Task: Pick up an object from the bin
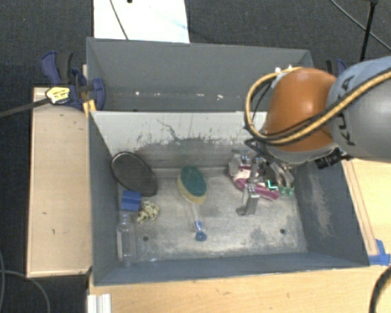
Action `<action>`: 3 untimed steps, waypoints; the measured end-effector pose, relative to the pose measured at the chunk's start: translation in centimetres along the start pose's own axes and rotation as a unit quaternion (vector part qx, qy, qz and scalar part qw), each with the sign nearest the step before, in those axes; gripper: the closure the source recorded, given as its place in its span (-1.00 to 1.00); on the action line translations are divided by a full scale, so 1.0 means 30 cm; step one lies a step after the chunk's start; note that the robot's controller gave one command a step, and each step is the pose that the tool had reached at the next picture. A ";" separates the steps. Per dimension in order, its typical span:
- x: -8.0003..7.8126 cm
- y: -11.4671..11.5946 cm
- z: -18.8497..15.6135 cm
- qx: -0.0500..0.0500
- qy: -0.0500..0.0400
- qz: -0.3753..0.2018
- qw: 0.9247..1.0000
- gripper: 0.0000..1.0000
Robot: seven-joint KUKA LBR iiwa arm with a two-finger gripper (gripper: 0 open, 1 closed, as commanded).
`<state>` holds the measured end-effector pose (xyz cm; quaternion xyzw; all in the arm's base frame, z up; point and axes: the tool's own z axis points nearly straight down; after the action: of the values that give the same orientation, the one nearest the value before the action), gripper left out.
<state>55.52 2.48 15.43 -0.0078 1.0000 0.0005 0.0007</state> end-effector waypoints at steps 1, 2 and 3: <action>-0.107 -0.168 0.276 0.000 -0.004 0.108 0.994 -1.00; -0.123 -0.352 0.172 0.002 -0.003 0.140 0.990 -1.00; -0.110 -0.253 0.109 0.000 -0.003 0.259 0.966 -1.00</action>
Offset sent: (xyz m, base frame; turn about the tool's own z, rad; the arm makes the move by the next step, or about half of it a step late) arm 0.0303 -0.0492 -0.0843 0.2162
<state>58.93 -5.07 12.16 0.2516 0.9678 0.0005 0.0033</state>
